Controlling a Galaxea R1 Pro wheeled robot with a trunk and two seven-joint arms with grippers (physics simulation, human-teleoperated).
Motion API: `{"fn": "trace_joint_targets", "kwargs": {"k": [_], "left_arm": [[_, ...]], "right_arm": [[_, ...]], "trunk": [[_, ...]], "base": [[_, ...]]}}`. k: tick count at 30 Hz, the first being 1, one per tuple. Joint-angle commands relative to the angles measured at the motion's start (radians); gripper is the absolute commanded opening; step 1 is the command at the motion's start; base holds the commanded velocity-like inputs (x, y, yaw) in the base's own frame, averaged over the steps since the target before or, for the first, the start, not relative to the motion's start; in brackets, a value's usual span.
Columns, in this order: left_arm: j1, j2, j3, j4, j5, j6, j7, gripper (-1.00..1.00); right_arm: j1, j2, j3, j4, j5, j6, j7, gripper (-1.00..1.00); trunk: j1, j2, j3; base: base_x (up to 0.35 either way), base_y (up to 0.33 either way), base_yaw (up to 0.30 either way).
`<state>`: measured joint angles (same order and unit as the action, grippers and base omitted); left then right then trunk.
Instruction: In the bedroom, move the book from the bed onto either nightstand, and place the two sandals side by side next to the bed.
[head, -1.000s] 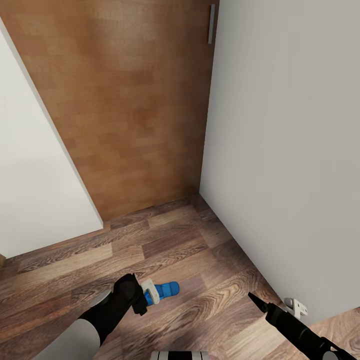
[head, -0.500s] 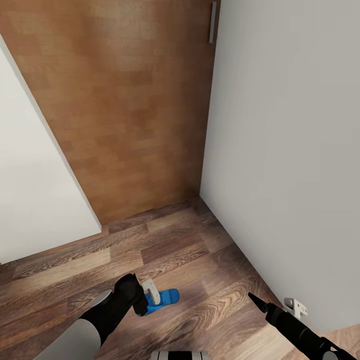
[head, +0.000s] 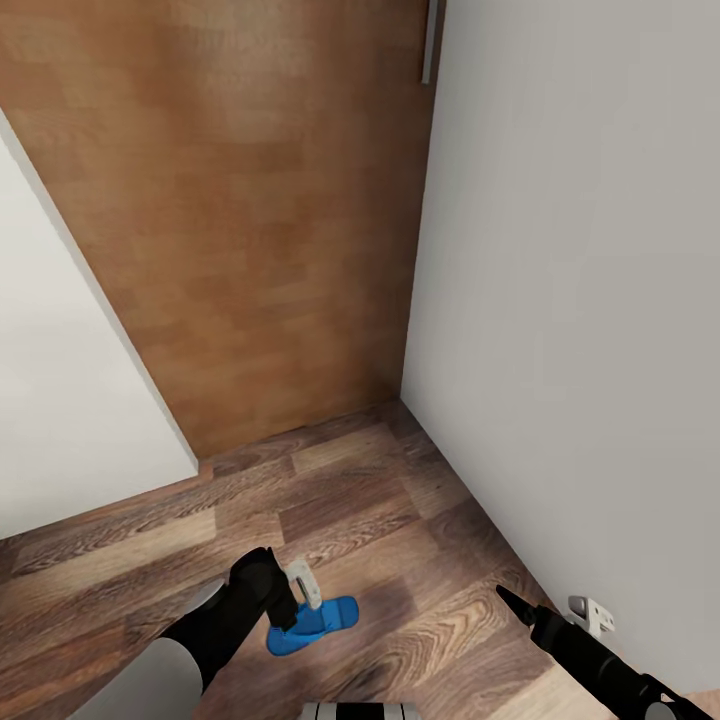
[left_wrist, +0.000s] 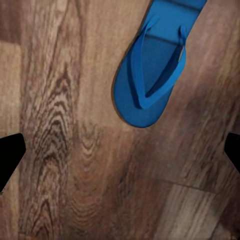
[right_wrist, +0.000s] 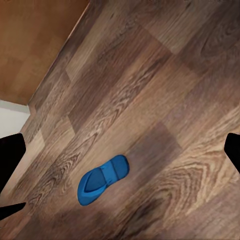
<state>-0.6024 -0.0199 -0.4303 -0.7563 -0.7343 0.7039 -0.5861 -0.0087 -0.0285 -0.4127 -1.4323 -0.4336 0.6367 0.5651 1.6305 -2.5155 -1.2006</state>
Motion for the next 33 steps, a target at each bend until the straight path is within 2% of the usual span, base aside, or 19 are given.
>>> {"fn": "trace_joint_targets", "kwargs": {"k": [1,7,18,33], "left_arm": [[0.0,0.0,-0.001,-0.001,-0.011,0.002,-0.009,1.0],[0.0,-0.002,-0.001,-0.001,-0.009,0.002,-0.008,1.0],[0.0,-0.02,0.001,-0.001,-0.008,0.006,-0.005,1.0],[0.0,-0.03,0.001,-0.001,-0.008,0.008,-0.004,1.0]], "right_arm": [[-0.001,0.0,-0.001,0.0,-0.005,0.008,0.002,1.0],[-0.001,0.001,0.0,0.0,-0.005,0.008,0.001,1.0],[-0.001,0.001,0.0,0.0,-0.005,0.008,0.002,1.0],[-0.001,0.001,0.0,0.0,-0.005,0.008,0.002,1.0]], "trunk": [[0.0,0.0,-0.001],[0.0,0.0,-0.001],[0.0,0.0,-0.001],[0.007,-0.004,-0.059]], "base": [[0.216,0.0,0.0],[0.115,-0.006,0.0],[0.01,-0.001,0.0],[0.0,0.0,0.0]]}}
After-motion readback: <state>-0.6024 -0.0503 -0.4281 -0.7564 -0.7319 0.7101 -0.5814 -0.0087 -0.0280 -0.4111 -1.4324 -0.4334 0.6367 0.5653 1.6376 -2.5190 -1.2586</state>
